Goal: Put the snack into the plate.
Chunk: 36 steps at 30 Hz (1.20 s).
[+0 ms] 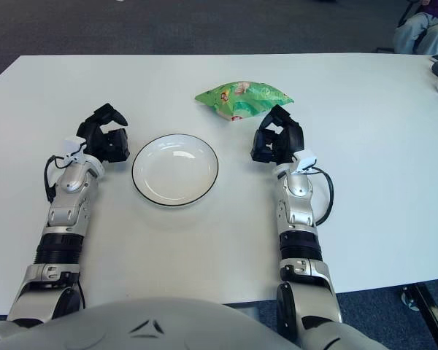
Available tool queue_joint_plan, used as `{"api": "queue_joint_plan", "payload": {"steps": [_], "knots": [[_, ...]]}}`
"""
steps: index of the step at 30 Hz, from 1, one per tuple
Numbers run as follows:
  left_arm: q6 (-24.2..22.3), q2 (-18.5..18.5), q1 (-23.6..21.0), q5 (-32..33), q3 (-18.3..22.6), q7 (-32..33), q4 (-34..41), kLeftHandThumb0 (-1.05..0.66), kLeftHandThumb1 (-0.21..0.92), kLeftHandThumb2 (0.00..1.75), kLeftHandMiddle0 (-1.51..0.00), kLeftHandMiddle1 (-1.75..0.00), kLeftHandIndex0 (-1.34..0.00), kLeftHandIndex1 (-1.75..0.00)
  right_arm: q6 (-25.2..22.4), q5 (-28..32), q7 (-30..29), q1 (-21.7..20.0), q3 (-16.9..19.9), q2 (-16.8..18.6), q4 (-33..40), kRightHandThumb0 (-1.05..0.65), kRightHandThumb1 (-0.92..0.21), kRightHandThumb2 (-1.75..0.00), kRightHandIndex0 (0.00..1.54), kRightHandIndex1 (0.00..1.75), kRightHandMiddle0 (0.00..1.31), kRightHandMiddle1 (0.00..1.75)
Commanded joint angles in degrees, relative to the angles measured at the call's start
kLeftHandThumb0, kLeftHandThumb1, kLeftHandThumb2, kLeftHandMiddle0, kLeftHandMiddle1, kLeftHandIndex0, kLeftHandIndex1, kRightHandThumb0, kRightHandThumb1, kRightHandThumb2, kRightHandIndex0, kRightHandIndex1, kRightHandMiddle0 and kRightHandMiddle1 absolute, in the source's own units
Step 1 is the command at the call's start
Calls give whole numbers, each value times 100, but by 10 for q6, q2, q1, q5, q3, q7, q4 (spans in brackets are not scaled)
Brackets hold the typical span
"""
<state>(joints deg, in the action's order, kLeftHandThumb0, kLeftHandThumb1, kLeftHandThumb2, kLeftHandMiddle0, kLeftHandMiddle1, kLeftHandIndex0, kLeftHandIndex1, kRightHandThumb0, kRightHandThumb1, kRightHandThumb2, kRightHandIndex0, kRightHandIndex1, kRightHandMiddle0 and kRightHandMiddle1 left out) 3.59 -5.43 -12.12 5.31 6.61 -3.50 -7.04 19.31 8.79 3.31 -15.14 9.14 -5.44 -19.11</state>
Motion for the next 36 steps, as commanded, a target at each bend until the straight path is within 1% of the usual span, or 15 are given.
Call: {"api": "queue_joint_plan", "payload": {"steps": [1,9,19,26,32,36], "knots": [[9,13,82,-2,-1,-1,-38,-51,24,141,-134,-175,-68,-175,-5,7,-4,107,-4,47,-47,-54,-17,-151,133,175,74,175],[17,17,80,-4,0,4,-49,-51,24,141,-133,-175,-68,-175,-3,2,-10,107,-3,47,-54,-55,-15,-153,133,175,76,175],[24,19,80,-8,-1,7,-52,-51,24,141,-133,-175,-68,-175,-3,0,-10,109,-4,45,-55,-55,-16,-152,135,175,75,175],[29,22,81,-9,-3,11,-52,-51,24,141,-133,-175,-68,-175,-3,3,-2,108,-3,41,-57,-54,-19,-148,135,175,73,175],[45,29,81,-2,0,10,-56,-51,24,141,-134,-175,-67,-175,-1,10,12,99,-3,41,-63,-52,-22,-144,134,175,70,175],[49,35,87,2,1,14,-42,-51,25,140,-134,-175,-67,-175,-1,8,20,90,-3,38,-73,-52,-22,-144,134,175,69,175]]}}
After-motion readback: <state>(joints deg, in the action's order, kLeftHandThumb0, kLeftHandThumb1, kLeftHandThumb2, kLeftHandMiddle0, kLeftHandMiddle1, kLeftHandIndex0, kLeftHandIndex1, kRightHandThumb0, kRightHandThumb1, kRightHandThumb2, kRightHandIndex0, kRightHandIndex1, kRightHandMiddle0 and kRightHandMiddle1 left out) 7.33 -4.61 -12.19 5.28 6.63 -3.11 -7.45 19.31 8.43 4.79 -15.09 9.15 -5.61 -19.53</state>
